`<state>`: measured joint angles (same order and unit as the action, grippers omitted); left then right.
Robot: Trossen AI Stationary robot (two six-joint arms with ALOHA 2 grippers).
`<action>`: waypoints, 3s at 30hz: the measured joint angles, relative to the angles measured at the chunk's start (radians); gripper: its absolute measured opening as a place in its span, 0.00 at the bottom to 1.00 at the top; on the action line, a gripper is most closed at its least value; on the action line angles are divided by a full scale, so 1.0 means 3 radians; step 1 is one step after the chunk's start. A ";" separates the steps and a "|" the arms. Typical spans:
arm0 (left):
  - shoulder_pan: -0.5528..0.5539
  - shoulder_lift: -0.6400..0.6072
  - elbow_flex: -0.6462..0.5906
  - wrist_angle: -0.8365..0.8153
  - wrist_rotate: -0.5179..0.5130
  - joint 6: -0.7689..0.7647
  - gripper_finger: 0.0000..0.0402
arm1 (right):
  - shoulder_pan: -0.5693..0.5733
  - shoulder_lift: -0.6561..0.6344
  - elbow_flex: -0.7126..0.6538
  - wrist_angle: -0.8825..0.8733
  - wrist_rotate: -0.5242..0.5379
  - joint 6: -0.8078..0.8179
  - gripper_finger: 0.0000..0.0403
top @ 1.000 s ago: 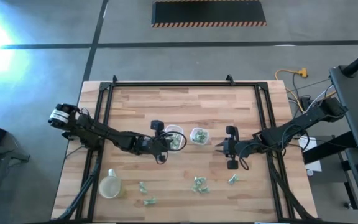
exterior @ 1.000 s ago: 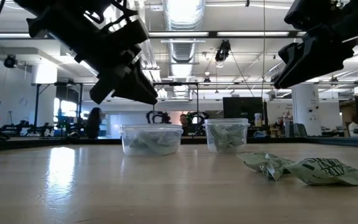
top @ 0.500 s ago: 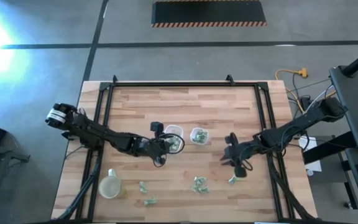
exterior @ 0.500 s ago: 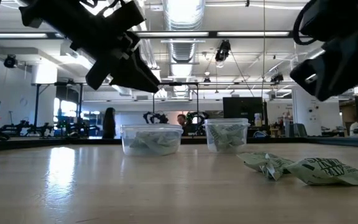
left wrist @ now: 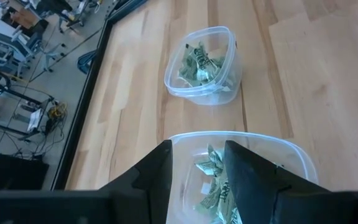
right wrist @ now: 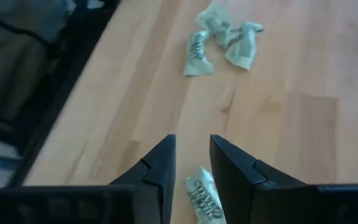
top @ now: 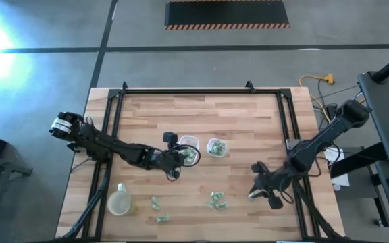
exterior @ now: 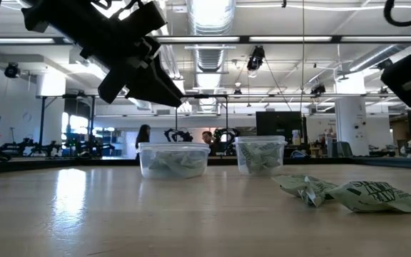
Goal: Pick and place items into bin
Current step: Put the white stevia packet into the right transparent bin
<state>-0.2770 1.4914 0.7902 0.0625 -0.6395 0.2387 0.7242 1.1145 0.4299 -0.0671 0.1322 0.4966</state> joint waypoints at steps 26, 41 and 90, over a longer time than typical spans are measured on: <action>0.0000 0.0000 -0.0022 0.0007 0.0000 0.0000 0.32 | 0.0235 0.0000 -0.0847 0.1042 0.0444 0.0474 0.46; -0.0003 0.0000 -0.0023 0.0010 0.0000 0.0000 0.32 | 0.0241 0.0834 -0.0609 0.1321 0.0326 0.0440 0.44; 0.0001 0.0000 -0.0032 0.0001 0.0001 -0.0084 0.32 | 0.0275 0.0862 -0.0289 0.0505 0.0876 -0.0198 0.02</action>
<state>-0.2768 1.4914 0.7807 0.0628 -0.6392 0.2135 0.8066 1.3730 0.3433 0.0842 0.3950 0.4372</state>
